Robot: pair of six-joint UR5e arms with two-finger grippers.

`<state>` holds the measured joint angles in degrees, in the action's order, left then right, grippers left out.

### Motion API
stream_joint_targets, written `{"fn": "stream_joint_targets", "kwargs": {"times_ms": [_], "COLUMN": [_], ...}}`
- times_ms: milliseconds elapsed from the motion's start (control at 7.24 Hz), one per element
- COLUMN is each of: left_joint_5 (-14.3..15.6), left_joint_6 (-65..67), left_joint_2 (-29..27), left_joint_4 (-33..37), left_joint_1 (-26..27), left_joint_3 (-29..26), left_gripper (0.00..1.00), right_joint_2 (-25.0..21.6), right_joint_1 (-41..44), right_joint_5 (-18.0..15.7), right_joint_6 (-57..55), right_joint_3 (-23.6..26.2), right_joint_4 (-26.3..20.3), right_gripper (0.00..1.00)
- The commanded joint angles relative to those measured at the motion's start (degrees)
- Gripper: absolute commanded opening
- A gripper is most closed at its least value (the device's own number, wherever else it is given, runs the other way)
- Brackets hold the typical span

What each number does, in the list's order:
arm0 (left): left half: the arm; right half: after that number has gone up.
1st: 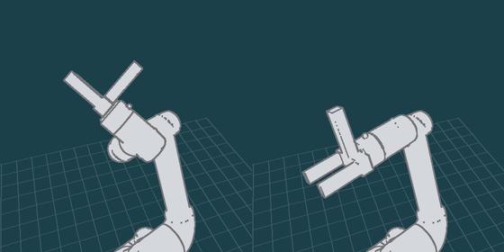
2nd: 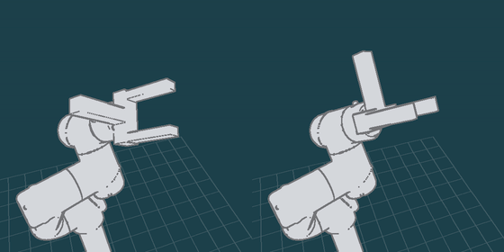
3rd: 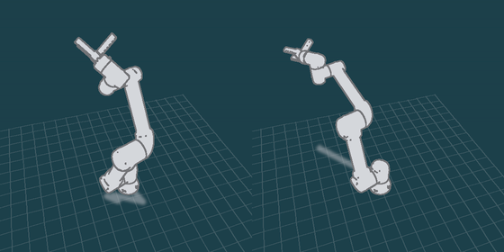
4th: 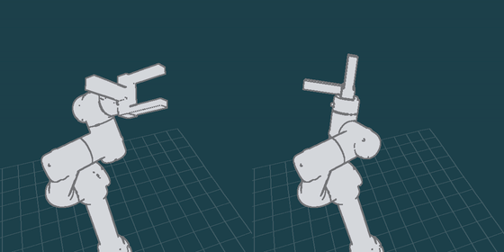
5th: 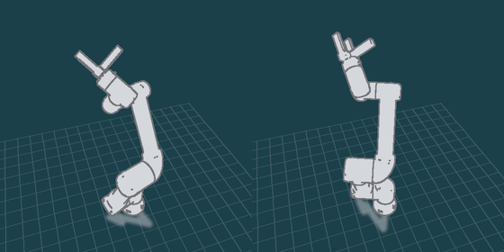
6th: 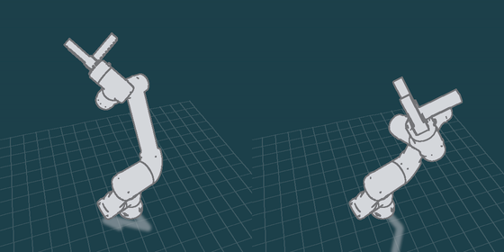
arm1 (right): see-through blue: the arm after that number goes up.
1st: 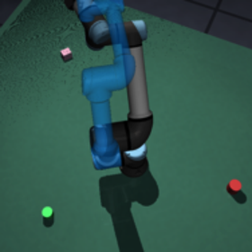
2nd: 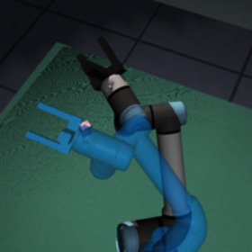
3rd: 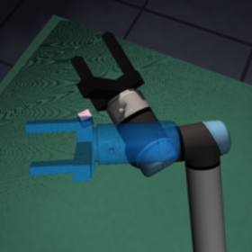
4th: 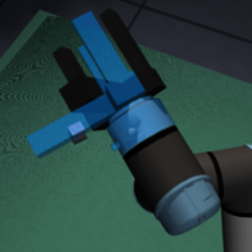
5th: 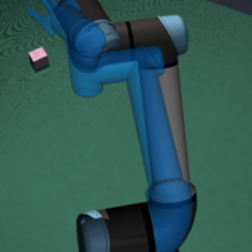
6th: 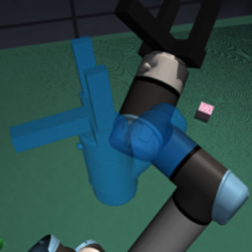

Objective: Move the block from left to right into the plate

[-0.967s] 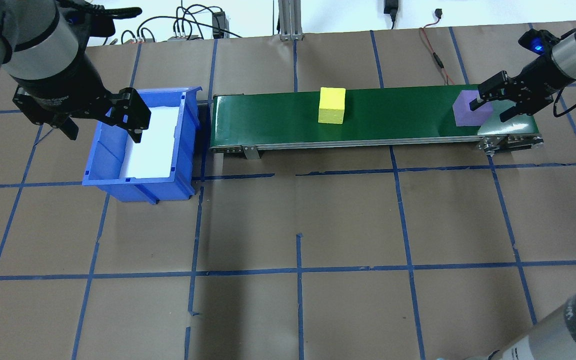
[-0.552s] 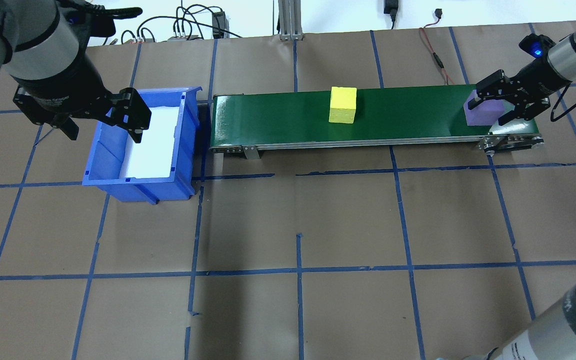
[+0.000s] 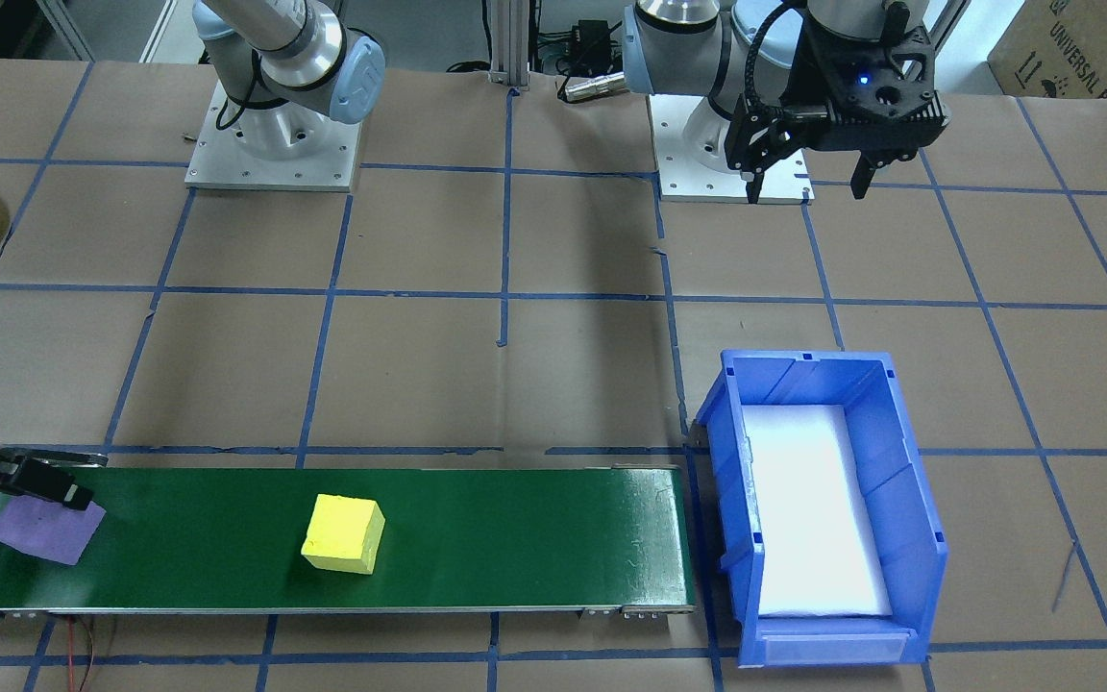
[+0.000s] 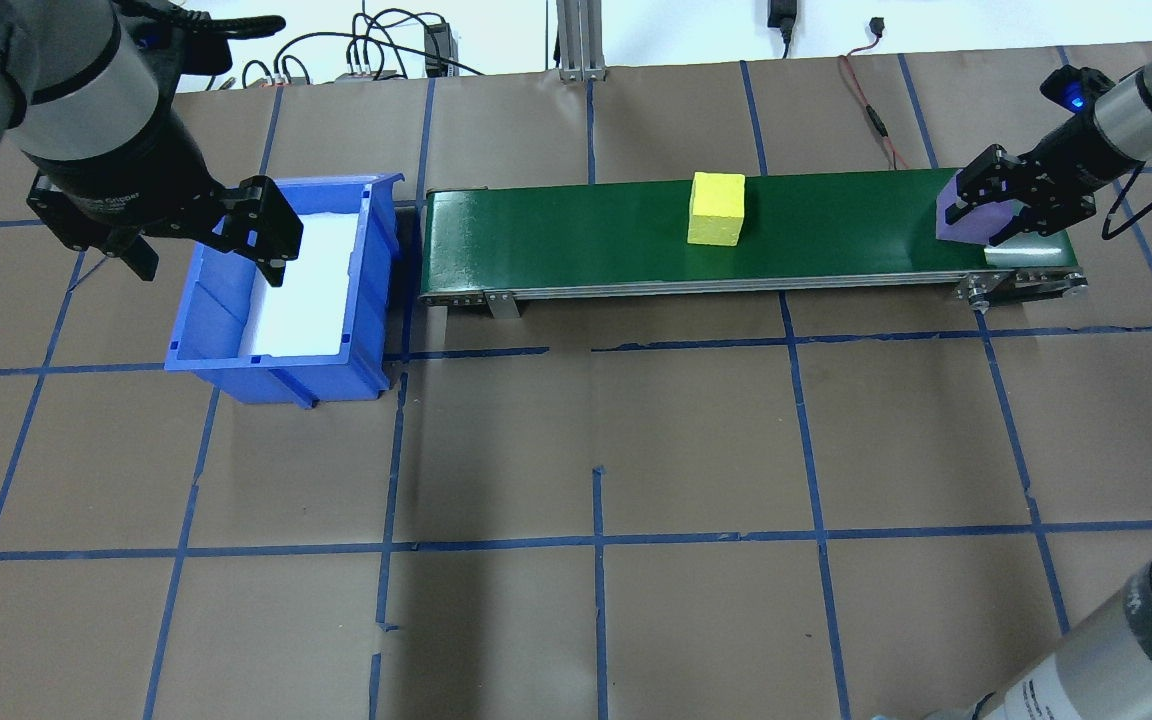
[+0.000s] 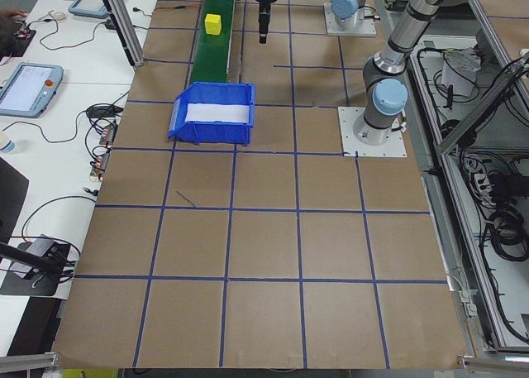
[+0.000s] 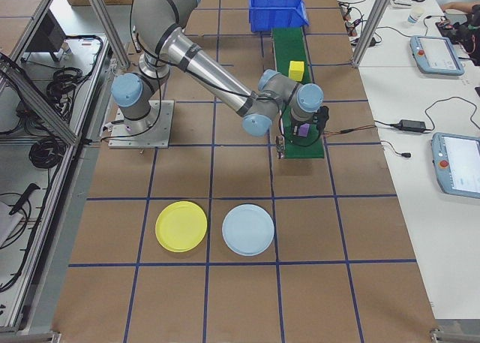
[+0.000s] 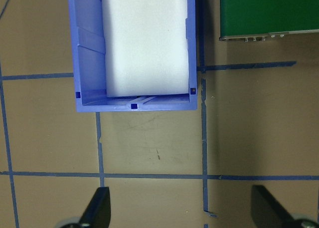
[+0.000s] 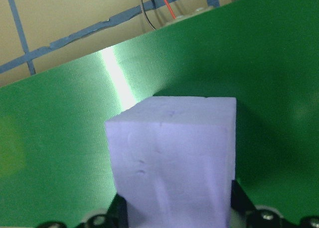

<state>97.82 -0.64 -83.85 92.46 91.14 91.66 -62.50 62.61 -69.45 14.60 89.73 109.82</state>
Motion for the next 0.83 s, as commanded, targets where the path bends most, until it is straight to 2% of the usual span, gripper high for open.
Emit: {"fn": "stream_joint_targets", "kwargs": {"times_ms": [0,138,276,414,552,690], "left_joint_5": [0.0,0.0,0.0,0.0,0.0,0.0], "left_joint_6": [0.0,0.0,0.0,0.0,0.0,0.0], "left_joint_2": [0.0,0.0,0.0,0.0,0.0,0.0], "left_joint_4": [0.0,0.0,0.0,0.0,0.0,0.0], "left_joint_1": [0.0,0.0,0.0,0.0,0.0,0.1], "left_joint_3": [0.0,0.0,0.0,0.0,-0.1,-0.1], "left_gripper": [1.0,1.0,1.0,1.0,1.0,1.0], "right_joint_2": [-3.0,-4.9,-6.3,-6.8,-6.9,-6.4], "right_joint_1": [0.0,0.0,-1.0,-5.3,-10.0,-13.5], "right_joint_5": [-2.3,-3.2,-4.8,-4.9,-5.6,-8.5], "right_joint_6": [-0.3,0.0,0.7,3.4,12.1,22.4], "right_joint_3": [-0.2,-0.3,-1.5,-2.9,-2.8,-2.6], "right_joint_4": [-0.6,-1.4,-5.9,-10.1,-10.8,-9.8], "right_gripper": [0.5,0.5,0.5,0.5,0.5,0.5]}}
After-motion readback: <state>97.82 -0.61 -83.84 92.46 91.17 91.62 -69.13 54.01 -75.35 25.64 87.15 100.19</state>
